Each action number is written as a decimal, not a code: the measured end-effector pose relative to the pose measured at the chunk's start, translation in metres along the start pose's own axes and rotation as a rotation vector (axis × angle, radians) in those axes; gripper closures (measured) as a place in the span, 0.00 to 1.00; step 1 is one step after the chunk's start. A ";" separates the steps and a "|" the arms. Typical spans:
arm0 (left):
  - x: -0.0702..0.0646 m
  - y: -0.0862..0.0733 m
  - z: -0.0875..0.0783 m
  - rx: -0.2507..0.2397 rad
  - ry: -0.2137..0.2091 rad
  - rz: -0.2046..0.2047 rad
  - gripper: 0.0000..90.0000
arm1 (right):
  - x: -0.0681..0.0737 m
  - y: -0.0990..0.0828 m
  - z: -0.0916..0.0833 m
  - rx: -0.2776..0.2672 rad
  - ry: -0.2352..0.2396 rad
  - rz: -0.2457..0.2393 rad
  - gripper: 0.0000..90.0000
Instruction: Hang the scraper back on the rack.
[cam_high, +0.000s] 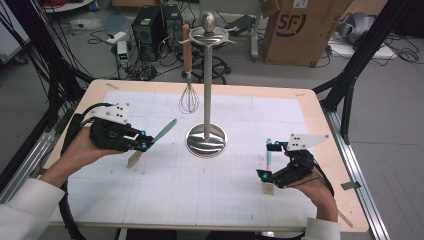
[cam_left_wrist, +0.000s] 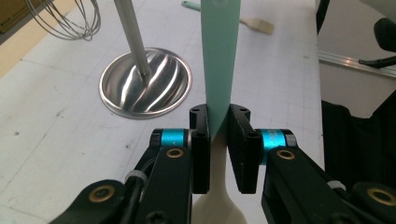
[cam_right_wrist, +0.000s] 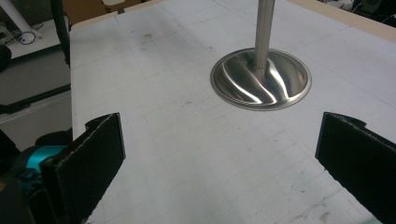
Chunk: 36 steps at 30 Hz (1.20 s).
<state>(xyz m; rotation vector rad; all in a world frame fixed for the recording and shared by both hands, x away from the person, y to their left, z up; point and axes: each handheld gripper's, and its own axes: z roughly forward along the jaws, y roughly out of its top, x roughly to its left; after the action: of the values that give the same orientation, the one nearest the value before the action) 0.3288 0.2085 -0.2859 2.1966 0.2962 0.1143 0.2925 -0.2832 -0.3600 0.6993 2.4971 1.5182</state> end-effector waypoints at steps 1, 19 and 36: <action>0.000 0.002 -0.001 -0.004 0.000 0.003 0.89 | 0.000 0.000 0.000 0.001 -0.001 -0.002 0.00; 0.004 0.057 -0.031 -0.099 0.056 0.012 0.89 | 0.000 0.000 0.000 0.004 -0.003 -0.003 0.00; 0.015 0.101 -0.058 -0.131 0.108 0.019 0.89 | 0.000 0.000 0.000 0.002 0.003 -0.007 0.00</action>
<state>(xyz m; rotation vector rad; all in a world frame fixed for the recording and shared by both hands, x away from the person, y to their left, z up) 0.3497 0.1993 -0.1712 2.0669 0.3189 0.2569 0.2927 -0.2834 -0.3605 0.6891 2.5011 1.5156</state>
